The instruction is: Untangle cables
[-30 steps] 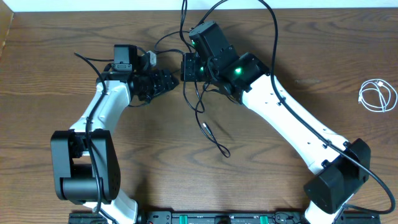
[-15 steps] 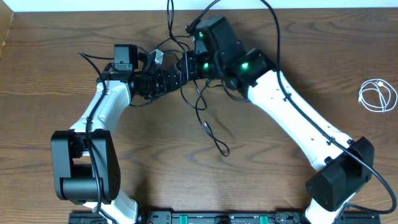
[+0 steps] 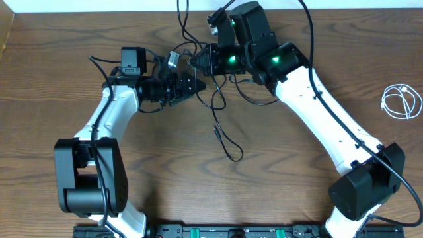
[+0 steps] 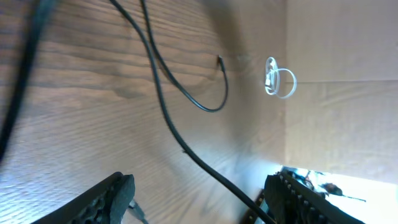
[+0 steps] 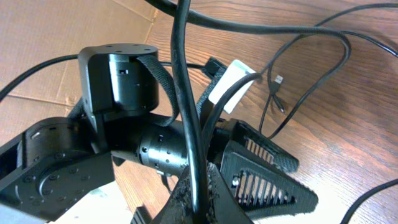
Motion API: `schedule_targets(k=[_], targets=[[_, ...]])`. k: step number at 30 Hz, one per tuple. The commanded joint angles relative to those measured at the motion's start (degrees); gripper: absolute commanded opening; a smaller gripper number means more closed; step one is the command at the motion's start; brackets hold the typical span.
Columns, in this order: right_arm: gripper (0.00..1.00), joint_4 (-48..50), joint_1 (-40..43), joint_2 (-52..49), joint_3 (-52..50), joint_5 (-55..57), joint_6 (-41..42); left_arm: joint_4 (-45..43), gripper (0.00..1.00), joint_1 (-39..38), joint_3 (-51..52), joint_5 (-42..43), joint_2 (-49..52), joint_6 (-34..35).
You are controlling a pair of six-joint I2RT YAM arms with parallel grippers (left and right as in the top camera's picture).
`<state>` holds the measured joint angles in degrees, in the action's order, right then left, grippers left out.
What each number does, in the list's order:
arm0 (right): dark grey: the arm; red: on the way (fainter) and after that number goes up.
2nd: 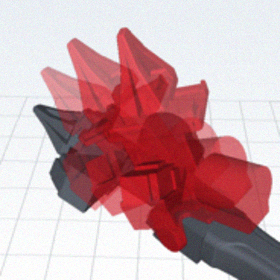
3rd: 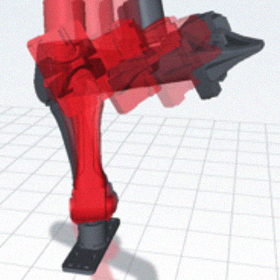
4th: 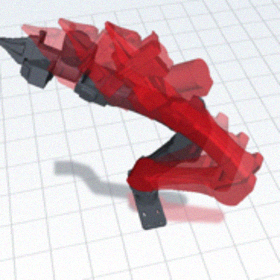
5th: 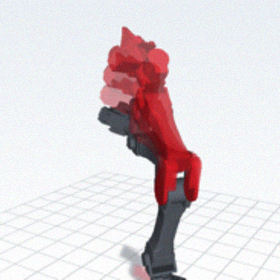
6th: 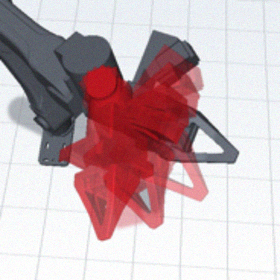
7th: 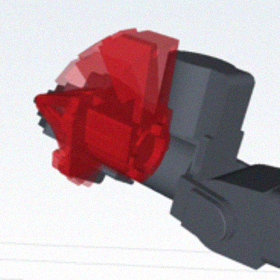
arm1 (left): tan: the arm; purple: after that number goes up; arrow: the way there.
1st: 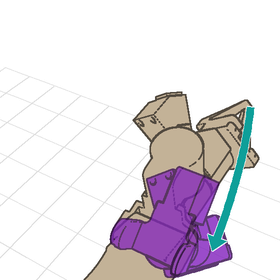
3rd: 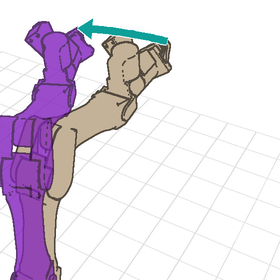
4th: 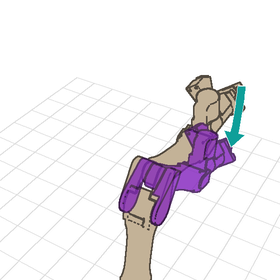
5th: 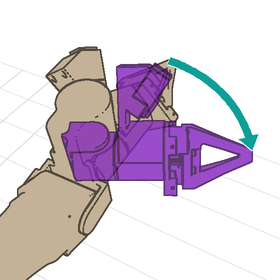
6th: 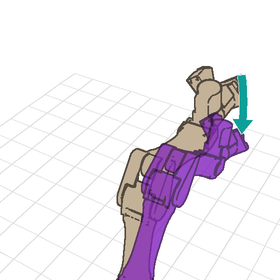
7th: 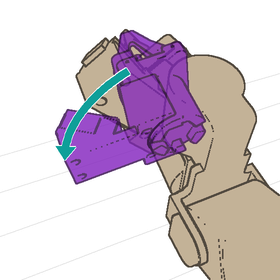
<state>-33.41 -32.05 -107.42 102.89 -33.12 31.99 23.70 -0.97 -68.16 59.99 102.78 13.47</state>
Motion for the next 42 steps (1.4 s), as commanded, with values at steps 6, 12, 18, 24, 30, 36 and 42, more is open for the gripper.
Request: schedule_targets(k=[6,12,18,24,30,36,42], targets=[[0.01,2.7,-0.2,1.9,0.3,-2.0,-1.0,0.2,0.72,-0.9,-0.1,4.1,0.5,2.1],[0.01,4.6,-0.2,1.9,0.3,-1.9,-1.0,0.5,0.72,-4.5,-0.1,4.1,0.5,3.8],[0.01,4.7,-0.2,1.9,0.3,-1.9,-1.0,0.1,0.7,-6.7,-0.1,4.1,0.5,5.3],[0.01,4.9,-0.2,1.9,0.3,-1.7,-1.0,0.2,0.66,-7.3,-0.1,4.1,0.5,10.1],[0.01,5.2,-0.2,1.9,0.3,-1.7,-1.0,0.5,0.7,-7.3,-0.1,4.1,0.5,23.1],[0.01,5.2,-0.2,1.9,0.3,-1.7,-1.0,0.9,0.71,-7.3,-0.1,4.1,0.5,35.3],[0.01,5.2,-0.3,1.9,0.3,-1.8,-0.9,0.8,0.71,-7.3,-0.1,4.1,0.5,49.4]])
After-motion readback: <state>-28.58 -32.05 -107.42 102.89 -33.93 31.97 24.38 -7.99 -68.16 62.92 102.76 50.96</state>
